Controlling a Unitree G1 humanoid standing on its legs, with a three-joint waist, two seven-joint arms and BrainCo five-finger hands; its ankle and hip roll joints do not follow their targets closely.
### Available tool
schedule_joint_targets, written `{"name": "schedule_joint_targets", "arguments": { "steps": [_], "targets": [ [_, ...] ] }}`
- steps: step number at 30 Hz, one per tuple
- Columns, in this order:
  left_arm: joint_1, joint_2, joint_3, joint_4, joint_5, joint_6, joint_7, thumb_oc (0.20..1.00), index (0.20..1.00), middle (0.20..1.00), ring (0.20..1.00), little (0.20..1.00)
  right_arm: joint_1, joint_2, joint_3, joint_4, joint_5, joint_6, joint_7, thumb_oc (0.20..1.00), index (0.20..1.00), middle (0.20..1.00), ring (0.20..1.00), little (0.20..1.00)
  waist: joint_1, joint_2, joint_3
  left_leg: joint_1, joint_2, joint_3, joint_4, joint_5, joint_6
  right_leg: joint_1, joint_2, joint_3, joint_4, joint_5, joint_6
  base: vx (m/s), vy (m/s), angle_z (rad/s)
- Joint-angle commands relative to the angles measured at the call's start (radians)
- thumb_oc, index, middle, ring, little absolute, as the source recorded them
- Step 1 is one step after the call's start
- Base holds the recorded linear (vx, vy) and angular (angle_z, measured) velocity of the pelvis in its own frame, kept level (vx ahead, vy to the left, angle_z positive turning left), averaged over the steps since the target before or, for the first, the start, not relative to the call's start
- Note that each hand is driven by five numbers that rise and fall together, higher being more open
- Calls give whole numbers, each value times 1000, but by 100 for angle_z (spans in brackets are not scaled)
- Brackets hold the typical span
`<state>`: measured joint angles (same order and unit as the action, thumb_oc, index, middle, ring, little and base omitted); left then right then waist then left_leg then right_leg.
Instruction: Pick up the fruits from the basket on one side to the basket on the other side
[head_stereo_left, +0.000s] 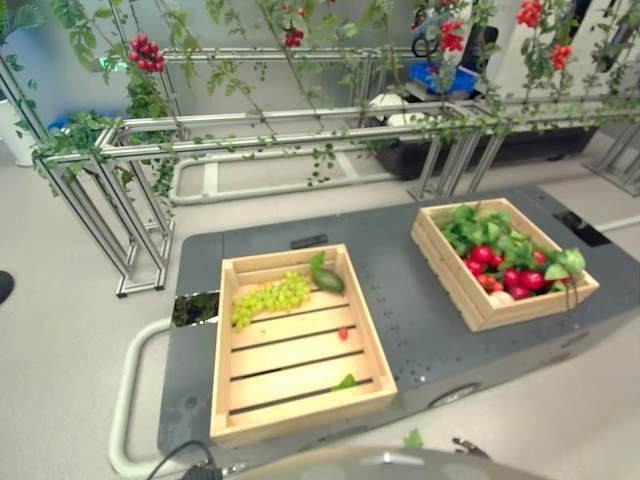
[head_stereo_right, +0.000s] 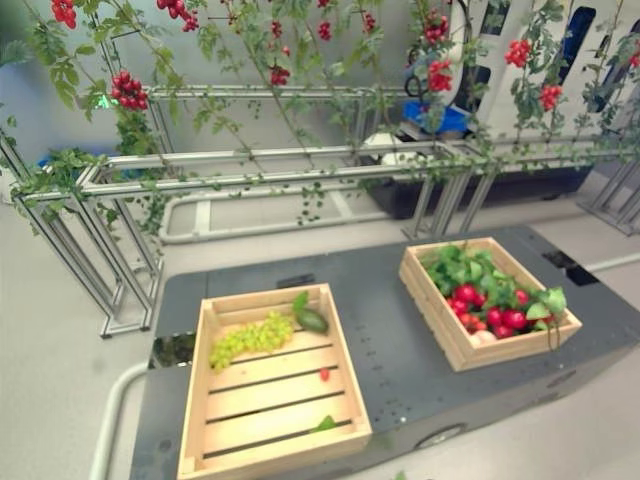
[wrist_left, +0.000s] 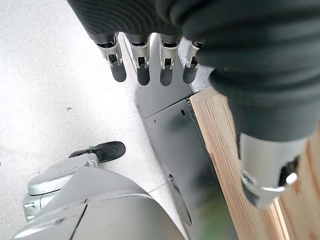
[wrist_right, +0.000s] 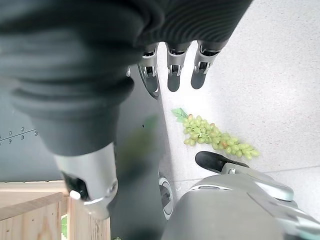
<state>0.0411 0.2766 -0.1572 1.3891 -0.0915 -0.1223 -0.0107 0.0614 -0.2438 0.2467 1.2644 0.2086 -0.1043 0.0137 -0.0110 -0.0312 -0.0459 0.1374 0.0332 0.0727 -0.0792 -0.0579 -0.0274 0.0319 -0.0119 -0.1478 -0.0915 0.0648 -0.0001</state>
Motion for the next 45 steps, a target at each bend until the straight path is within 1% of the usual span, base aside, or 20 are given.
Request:
{"name": "schedule_joint_targets", "arguments": {
  "steps": [1,3,8,9,10,12,13,14,15,16,17,19,20,24,27,32,35,39,44,45],
  "targets": [
    [-47,-12,2,17,17,-22,14,1000,1000,1000,1000,1000,-56,6,5,31,-2,-20,-15,1000,1000,1000,1000,1000,-13,-32,12,-16,-33,-19,7,4,-4,48,-28,13,54,-85,83,0,0,0],
    [-44,-20,-13,-2,13,-26,14,1000,1000,1000,1000,1000,-56,-3,-3,38,0,-21,-17,1000,1000,1000,1000,1000,-12,-25,16,-18,-36,-23,6,6,-4,49,-28,10,51,-84,84,0,0,0],
    [-50,-26,-34,-36,13,-37,21,1000,1000,1000,1000,1000,-59,-18,-10,36,0,-26,-21,1000,1000,1000,1000,1000,-12,-19,22,-19,-37,-26,6,7,-5,50,-28,7,46,-82,84,-29,15,3],
    [-63,-27,-66,-91,26,-49,29,1000,1000,1000,1000,1000,-62,-26,-11,33,1,-28,-25,1000,1000,1000,1000,1000,-15,-16,25,-20,-36,-25,6,8,-5,48,-28,8,47,-81,84,0,0,0],
    [-63,-27,-66,-91,26,-49,29,1000,1000,1000,1000,1000,-62,-26,-11,33,1,-28,-25,1000,1000,1000,1000,1000,-15,-16,25,-19,-36,-25,6,8,-5,48,-28,8,47,-81,84,-29,14,4],
    [-73,-15,-112,-208,48,-64,40,1000,1000,1000,1000,1000,-64,-35,-14,25,6,-32,-33,1000,1000,1000,1000,1000,-18,-12,31,-21,-36,-25,6,10,-6,47,-28,7,48,-80,83,-35,13,6],
    [-72,21,-148,-424,66,-75,43,1000,1000,1000,1000,1000,-61,-47,-22,6,15,-40,-41,1000,1000,1000,1000,1000,-20,-9,42,-26,-35,-25,7,13,-6,41,-30,6,53,-78,84,-41,10,6],
    [-70,22,-148,-428,66,-73,42,1000,1000,1000,1000,1000,-61,-47,-22,5,15,-40,-41,1000,1000,1000,1000,1000,-20,-10,42,-26,-35,-25,7,12,-6,41,-30,6,53,-78,84,-74,3,7],
    [-80,71,-161,-588,91,-77,35,1000,1000,1000,1000,1000,-59,-55,-26,-26,16,-42,-42,1000,1000,1000,1000,1000,-24,-9,55,-32,-33,-23,7,14,-7,29,-31,6,60,-76,87,-44,-3,8],
    [-79,73,-161,-591,90,-75,35,1000,1000,1000,1000,1000,-59,-54,-26,-27,16,-41,-43,1000,1000,1000,1000,1000,-24,-9,55,-32,-33,-23,8,14,-7,29,-31,6,60,-76,87,-81,-7,14],
    [-127,110,-158,-689,102,-77,36,1000,1000,1000,1000,1000,-65,-58,-28,-26,17,-38,-39,1000,1000,1000,1000,1000,-30,-11,69,-40,-32,-21,8,16,-8,14,-32,9,68,-73,90,-61,-4,15],
    [-155,118,-155,-696,103,-78,43,1000,1000,1000,1000,1000,-69,-56,-22,-25,14,-35,-34,1000,1000,1000,1000,1000,-33,-11,77,-44,-32,-17,9,16,-8,5,-33,11,74,-72,91,-65,-2,8],
    [-237,117,-151,-689,88,-79,76,1000,1000,1000,1000,1000,-75,-53,-8,-18,13,-28,-27,1000,1000,1000,1000,1000,-42,-12,91,-52,-31,-12,10,17,-8,-14,-32,18,84,-70,91,-63,-5,-7],
    [-338,96,-165,-641,80,-78,123,1000,1000,1000,1000,1000,-76,-48,11,-16,9,-23,-25,1000,1000,1000,1000,1000,-57,-16,106,-67,-27,2,11,20,-7,-47,-28,31,109,-71,90,-44,-11,-10],
    [-449,95,-189,-610,98,-70,173,1000,1000,1000,1000,1000,-95,-49,26,-28,19,-28,-36,1000,1000,1000,1000,1000,-81,-20,141,-114,-21,17,28,26,-5,-123,-22,50,159,-69,90,-129,-6,-24],
    [-473,88,-189,-557,86,-63,193,1000,1000,1000,1000,1000,-96,-48,30,-28,25,-32,-45,1000,1000,1000,1000,1000,-95,-27,143,-138,-17,42,31,31,-3,-157,-15,76,162,-60,93,-30,1,-35],
    [-441,88,-181,-532,98,-52,178,1000,1000,1000,1000,1000,-66,-50,13,-24,22,-36,-47,1000,1000,1000,1000,1000,-103,-30,121,-106,-16,57,22,22,-4,-126,-10,91,135,-59,93,93,-4,-16],
    [-427,98,-168,-555,103,-45,173,1000,1000,1000,1000,1000,-52,-50,10,-30,18,-36,-46,1000,1000,1000,1000,1000,-108,-30,108,-74,-14,66,13,14,-6,-99,-6,98,116,-61,92,62,0,-15],
    [-433,124,-139,-593,131,-32,188,1000,1000,1000,1000,1000,-26,-48,11,-49,9,-35,-35,1000,1000,1000,1000,1000,-114,-27,89,-37,-17,72,1,6,-8,-54,-4,106,92,-64,91,31,0,-1],
    [-459,131,-136,-601,152,-21,205,1000,1000,1000,1000,1000,-21,-48,11,-49,8,-35,-31,1000,1000,1000,1000,1000,-116,-26,84,-29,-18,73,-1,3,-8,-42,-4,104,85,-65,90,0,0,0]
  ]
}}
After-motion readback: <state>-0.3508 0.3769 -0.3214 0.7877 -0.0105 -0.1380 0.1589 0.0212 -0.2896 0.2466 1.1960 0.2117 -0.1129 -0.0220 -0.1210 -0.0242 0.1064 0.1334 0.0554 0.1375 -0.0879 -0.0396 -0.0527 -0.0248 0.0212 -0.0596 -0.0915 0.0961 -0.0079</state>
